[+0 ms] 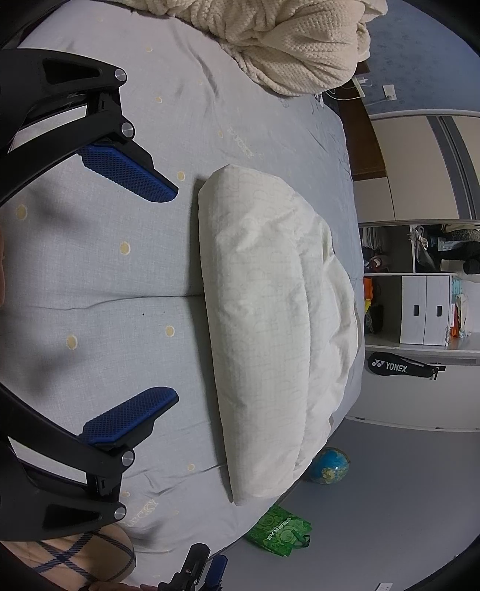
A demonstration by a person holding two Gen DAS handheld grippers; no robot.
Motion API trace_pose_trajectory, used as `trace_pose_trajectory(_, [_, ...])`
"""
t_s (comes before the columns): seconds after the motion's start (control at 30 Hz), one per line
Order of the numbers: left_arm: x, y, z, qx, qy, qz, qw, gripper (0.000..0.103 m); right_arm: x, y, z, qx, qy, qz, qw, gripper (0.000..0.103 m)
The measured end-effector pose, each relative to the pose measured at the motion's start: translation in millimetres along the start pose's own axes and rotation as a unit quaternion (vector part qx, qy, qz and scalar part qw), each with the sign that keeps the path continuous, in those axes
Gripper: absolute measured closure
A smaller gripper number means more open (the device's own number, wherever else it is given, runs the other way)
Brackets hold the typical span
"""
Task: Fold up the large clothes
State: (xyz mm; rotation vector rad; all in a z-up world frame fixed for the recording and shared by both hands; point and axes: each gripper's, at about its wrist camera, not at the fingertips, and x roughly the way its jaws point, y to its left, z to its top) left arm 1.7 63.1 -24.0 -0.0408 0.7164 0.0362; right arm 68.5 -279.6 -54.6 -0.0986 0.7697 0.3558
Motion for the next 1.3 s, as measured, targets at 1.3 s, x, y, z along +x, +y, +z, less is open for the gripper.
trace_pose_trajectory(1.3, [2.3, 9.3, -0.5, -0.034, 0.009, -0.008, 0.9994, 0.007, 1.5, -0.7, -1.8, -0.002, 0.002, 0.0, 1.0, 0.01])
